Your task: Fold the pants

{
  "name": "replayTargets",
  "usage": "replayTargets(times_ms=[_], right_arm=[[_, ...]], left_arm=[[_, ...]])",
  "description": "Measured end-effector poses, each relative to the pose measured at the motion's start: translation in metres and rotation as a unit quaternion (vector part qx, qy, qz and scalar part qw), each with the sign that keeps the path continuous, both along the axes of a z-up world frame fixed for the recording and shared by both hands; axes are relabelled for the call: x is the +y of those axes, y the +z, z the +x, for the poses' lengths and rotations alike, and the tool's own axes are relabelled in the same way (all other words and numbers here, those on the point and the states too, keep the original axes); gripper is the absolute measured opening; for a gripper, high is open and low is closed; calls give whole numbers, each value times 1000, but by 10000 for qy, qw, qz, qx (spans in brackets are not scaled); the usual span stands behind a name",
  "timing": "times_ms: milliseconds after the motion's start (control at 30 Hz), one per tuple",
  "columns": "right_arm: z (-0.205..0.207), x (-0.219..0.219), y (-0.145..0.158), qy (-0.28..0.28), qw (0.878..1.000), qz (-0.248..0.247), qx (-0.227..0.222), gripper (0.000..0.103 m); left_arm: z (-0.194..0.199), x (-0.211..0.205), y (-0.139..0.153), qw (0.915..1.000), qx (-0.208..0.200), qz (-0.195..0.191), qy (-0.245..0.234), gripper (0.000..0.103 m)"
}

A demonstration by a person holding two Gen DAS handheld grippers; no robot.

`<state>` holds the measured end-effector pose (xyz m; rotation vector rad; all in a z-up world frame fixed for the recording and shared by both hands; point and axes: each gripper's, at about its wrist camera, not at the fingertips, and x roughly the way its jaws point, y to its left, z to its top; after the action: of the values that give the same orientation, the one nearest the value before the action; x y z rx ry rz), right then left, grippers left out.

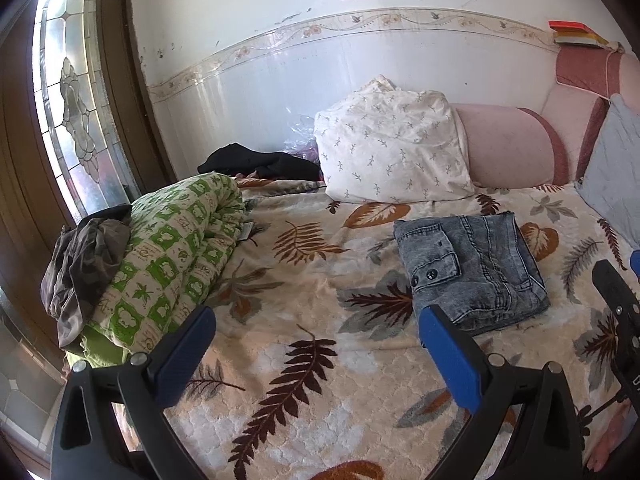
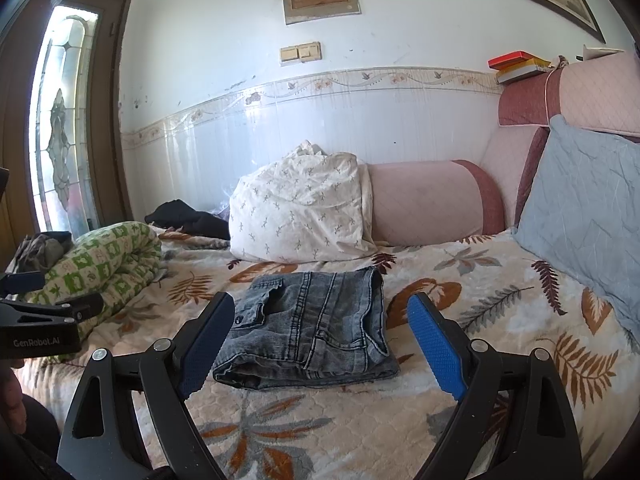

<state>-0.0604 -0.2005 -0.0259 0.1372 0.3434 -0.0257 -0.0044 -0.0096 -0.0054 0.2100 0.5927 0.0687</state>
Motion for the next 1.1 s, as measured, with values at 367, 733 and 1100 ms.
replayTargets(times_ms=[367, 733, 1100], right_arm=[[0, 0, 0, 2, 10000, -4, 15, 89], [1, 3, -1, 50, 9999, -144, 13, 89], [2, 6, -3, 74, 9998, -175, 56, 89]], left_arm=[[1, 2, -1, 9999, 73, -104, 28, 103], [3, 3, -5, 9998, 124, -115, 70, 103], [8, 6, -13, 9995, 211, -167, 191, 103]])
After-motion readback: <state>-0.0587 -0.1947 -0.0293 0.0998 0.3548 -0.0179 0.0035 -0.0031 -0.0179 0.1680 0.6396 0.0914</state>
